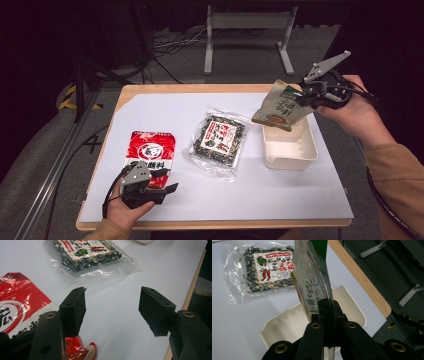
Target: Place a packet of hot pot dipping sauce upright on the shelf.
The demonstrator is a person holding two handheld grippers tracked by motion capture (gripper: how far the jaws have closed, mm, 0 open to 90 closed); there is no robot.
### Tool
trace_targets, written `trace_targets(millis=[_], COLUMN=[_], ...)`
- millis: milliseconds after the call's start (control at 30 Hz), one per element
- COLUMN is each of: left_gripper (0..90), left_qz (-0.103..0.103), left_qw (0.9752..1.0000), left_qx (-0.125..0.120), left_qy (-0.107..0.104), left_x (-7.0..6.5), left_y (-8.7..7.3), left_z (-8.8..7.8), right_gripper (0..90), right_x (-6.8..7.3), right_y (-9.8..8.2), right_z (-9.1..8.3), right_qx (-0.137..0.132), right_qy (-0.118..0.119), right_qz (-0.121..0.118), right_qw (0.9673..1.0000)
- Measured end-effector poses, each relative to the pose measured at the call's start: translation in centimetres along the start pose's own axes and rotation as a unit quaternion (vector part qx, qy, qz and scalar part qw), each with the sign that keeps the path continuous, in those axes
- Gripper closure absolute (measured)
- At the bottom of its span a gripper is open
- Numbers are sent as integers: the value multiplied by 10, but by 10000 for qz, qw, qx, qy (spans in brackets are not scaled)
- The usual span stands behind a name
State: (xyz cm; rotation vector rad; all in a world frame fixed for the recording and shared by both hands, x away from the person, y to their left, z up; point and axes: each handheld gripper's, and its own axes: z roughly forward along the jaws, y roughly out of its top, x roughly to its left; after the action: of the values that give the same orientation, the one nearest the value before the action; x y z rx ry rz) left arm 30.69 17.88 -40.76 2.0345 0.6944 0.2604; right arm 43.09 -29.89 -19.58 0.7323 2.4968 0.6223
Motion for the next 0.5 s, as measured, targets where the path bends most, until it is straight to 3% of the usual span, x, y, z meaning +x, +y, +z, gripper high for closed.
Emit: trace_targets(millis=[500], left_gripper=[392], left_qz=[-67], left_qw=[10000], left_qx=[-28], left_qy=[17], left_x=[1], left_y=[-2], left_z=[-2], right_gripper=[897], right_x=[-35], right_y=[1], right_z=[8], right_qx=[27], right_qy=[-379], right_qz=[5], right_qw=[9993])
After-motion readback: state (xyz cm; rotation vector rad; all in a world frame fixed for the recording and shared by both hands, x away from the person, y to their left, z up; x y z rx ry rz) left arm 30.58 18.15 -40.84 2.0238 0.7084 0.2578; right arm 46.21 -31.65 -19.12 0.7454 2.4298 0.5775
